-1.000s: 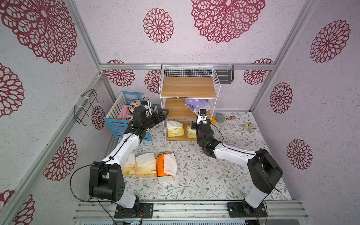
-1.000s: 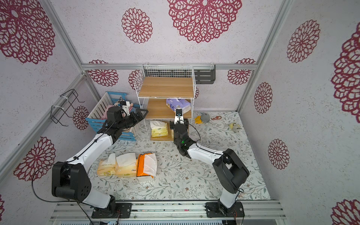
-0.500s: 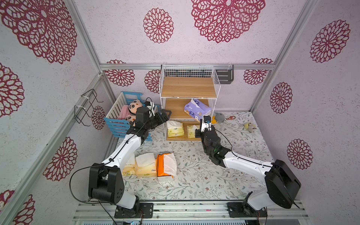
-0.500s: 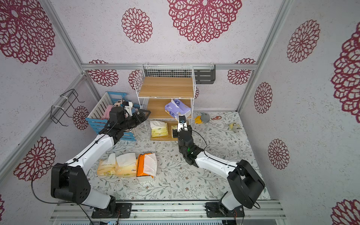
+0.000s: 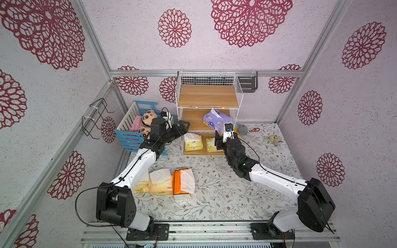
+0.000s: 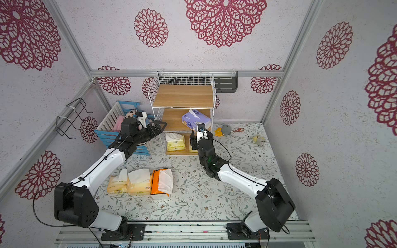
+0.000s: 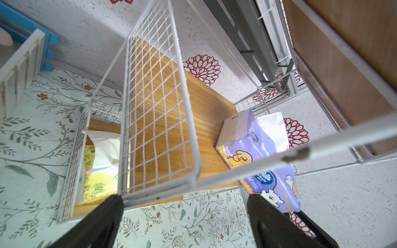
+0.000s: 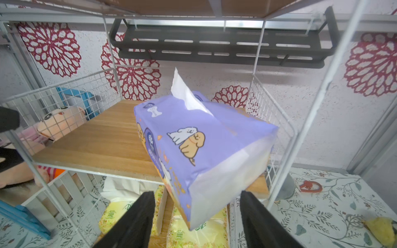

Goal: Remove the tissue boxes from the shelf
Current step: Pick up a box of tissues from the shelf.

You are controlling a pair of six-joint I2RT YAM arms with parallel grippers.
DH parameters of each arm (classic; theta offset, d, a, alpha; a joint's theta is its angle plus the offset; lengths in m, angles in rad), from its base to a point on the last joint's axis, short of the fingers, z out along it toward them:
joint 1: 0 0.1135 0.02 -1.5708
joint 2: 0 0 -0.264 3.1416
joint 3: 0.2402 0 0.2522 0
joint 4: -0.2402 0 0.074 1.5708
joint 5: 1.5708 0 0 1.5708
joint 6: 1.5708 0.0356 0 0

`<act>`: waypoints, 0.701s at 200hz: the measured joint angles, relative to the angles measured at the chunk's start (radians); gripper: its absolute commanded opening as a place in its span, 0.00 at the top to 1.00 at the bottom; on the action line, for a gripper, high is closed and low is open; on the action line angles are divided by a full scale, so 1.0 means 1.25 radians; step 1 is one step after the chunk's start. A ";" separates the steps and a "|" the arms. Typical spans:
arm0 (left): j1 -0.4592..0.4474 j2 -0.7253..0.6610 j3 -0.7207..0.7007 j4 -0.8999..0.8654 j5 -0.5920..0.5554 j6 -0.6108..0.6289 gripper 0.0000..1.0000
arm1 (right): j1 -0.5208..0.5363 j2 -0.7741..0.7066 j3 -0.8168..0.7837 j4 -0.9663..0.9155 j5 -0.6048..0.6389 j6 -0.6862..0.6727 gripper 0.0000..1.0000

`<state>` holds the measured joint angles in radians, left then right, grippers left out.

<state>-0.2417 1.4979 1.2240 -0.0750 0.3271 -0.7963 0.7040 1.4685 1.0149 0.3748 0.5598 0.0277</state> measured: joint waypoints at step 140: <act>-0.020 0.000 0.007 -0.023 -0.031 0.010 0.03 | -0.017 0.092 0.064 0.034 -0.016 -0.011 0.59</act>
<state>-0.2661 1.4979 1.2327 -0.1036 0.2886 -0.7834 0.6823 1.5829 1.0946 0.4179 0.5392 0.0135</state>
